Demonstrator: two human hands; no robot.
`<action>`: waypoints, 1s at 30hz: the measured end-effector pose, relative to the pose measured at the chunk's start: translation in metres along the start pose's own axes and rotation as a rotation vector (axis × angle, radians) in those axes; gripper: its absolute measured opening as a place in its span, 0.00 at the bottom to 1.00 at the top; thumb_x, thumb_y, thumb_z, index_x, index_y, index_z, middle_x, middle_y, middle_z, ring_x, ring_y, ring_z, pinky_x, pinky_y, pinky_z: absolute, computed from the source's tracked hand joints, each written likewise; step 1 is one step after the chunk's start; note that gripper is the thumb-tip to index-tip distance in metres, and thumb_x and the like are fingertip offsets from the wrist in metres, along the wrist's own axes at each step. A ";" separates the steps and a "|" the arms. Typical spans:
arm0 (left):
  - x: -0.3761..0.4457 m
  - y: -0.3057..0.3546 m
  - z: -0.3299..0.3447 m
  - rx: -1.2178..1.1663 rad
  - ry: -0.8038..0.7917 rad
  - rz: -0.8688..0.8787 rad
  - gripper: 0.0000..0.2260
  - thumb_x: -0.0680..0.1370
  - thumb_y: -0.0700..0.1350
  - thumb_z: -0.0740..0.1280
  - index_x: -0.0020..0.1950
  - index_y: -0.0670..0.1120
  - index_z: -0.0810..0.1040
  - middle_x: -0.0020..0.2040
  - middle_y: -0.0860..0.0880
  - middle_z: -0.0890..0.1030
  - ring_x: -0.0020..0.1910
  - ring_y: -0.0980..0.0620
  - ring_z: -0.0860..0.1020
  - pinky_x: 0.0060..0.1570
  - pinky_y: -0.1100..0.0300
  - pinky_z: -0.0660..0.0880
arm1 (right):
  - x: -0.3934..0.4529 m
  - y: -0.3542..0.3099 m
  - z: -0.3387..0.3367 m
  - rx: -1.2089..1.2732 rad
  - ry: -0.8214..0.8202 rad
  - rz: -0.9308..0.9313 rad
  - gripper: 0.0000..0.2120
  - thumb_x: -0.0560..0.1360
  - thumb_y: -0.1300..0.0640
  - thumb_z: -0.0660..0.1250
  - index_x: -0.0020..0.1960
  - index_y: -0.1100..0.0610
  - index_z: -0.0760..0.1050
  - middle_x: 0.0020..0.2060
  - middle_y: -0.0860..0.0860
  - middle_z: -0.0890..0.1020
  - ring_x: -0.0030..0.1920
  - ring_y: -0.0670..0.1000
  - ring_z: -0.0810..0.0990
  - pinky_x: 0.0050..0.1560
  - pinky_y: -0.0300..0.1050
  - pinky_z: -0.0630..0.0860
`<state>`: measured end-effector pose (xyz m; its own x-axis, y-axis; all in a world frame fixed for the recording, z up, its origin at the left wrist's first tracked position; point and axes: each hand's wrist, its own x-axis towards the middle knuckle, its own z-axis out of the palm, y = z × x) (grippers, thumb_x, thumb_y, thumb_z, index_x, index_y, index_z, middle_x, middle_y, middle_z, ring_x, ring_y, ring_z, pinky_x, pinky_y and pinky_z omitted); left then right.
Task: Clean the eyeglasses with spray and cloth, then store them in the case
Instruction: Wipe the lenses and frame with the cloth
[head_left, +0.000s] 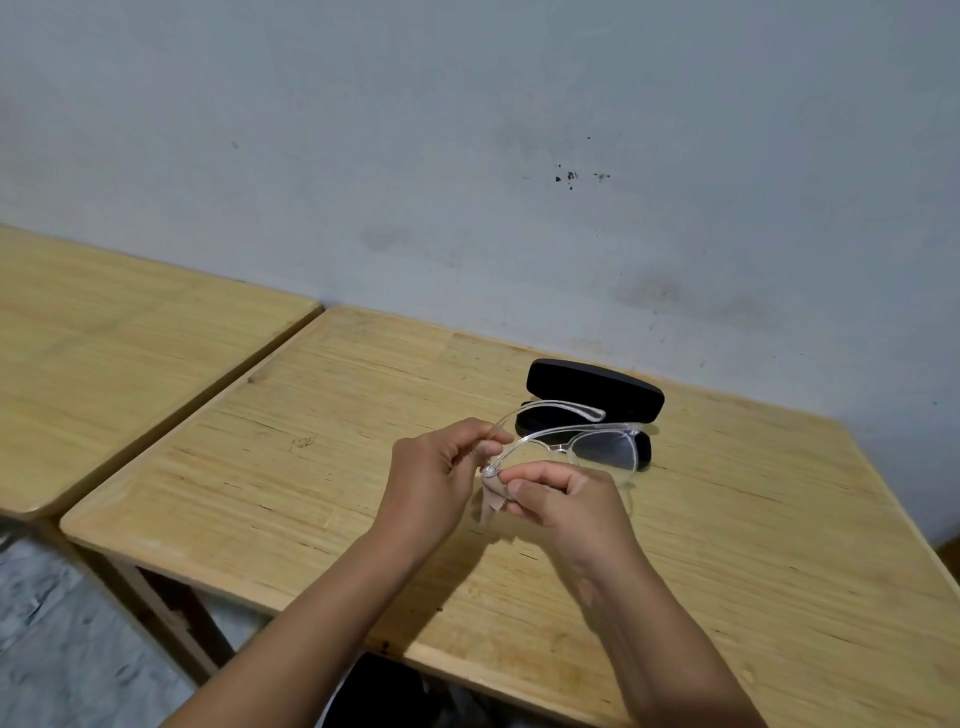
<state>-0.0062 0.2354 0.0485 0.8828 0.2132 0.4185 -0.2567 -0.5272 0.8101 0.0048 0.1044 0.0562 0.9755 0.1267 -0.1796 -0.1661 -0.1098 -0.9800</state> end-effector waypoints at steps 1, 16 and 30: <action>0.000 0.000 0.001 0.007 0.017 -0.003 0.08 0.75 0.38 0.67 0.45 0.49 0.83 0.33 0.57 0.81 0.27 0.66 0.75 0.28 0.76 0.65 | 0.001 0.001 0.000 -0.004 0.047 -0.019 0.13 0.71 0.65 0.68 0.34 0.51 0.84 0.38 0.51 0.86 0.38 0.48 0.84 0.51 0.49 0.79; -0.017 0.014 0.019 -0.069 0.053 0.118 0.10 0.74 0.38 0.68 0.47 0.53 0.83 0.35 0.68 0.81 0.32 0.68 0.77 0.34 0.79 0.66 | -0.003 0.009 0.018 0.175 0.439 -0.257 0.09 0.75 0.62 0.66 0.51 0.53 0.81 0.39 0.48 0.85 0.35 0.37 0.81 0.36 0.26 0.74; -0.005 0.010 0.008 -0.058 0.078 -0.010 0.07 0.75 0.42 0.68 0.44 0.53 0.83 0.34 0.52 0.84 0.35 0.53 0.80 0.33 0.67 0.73 | 0.005 0.007 -0.002 -0.036 0.170 -0.289 0.08 0.72 0.60 0.70 0.41 0.48 0.83 0.35 0.49 0.85 0.41 0.48 0.85 0.47 0.47 0.79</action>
<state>-0.0100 0.2229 0.0509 0.8528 0.2825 0.4393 -0.2724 -0.4771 0.8356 0.0087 0.1025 0.0488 0.9921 -0.0087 0.1253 0.1232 -0.1282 -0.9841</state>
